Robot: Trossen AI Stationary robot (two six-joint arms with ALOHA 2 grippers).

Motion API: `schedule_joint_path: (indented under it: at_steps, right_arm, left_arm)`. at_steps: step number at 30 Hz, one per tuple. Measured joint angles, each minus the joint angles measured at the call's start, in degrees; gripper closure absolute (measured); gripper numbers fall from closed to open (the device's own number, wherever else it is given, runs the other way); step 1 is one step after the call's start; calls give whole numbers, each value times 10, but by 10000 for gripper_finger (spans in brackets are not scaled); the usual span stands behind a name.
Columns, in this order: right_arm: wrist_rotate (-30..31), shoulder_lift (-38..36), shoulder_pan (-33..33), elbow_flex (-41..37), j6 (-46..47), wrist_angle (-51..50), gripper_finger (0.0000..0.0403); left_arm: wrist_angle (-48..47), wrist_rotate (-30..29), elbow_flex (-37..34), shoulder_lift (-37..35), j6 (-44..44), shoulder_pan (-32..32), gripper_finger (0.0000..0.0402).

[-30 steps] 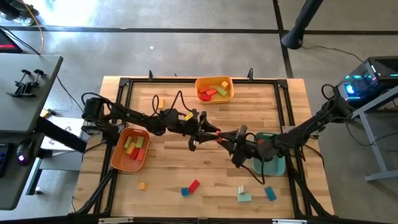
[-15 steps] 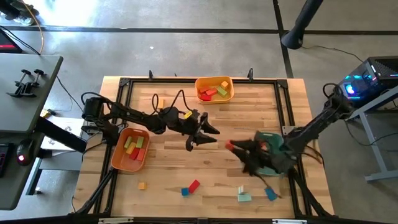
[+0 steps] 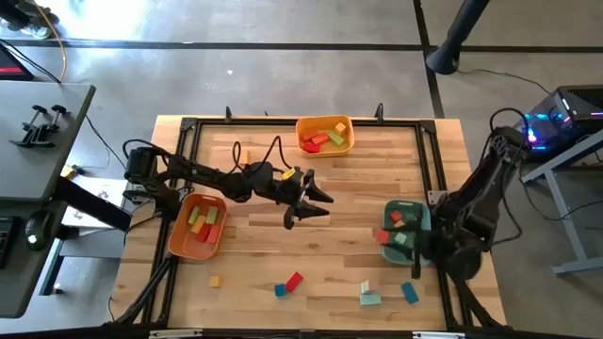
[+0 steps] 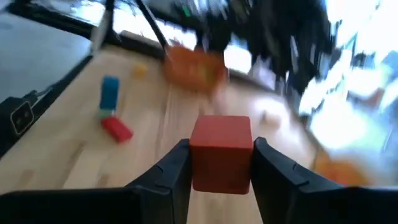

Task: Sort blocks by size
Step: Put the orange small block into the green bin

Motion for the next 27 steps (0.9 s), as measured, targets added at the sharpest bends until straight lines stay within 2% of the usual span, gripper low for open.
schedule_joint_path:
  at_steps: [2, 6, 10, 13, 15, 24, 27]
  right_arm:
    - [-36, -3, -17, 0, 171, -105, 277]
    - [-165, 1, -70, 0, 463, -294, 277]
    - [-329, 13, -125, 0, 638, -422, 277]
    - [-422, 24, -161, -1, 694, -479, 276]
    - [-454, 30, -186, -2, 708, -493, 274]
    - [-510, 84, -265, -2, 681, -506, 252]
    - [-511, 110, -280, -2, 670, -508, 251]
  left_arm:
    - [0, -2, 0, 0, 9, 0, 216]
    - [-2, -9, 0, 0, 21, 0, 216]
    - [-5, -9, 0, 0, 40, 0, 216]
    - [-8, -10, 0, 0, 48, 0, 216]
    - [-9, -11, 0, 0, 48, 1, 216]
    - [-36, -11, 0, 0, 48, -2, 216]
    - [-58, -12, 0, 0, 56, -3, 216]
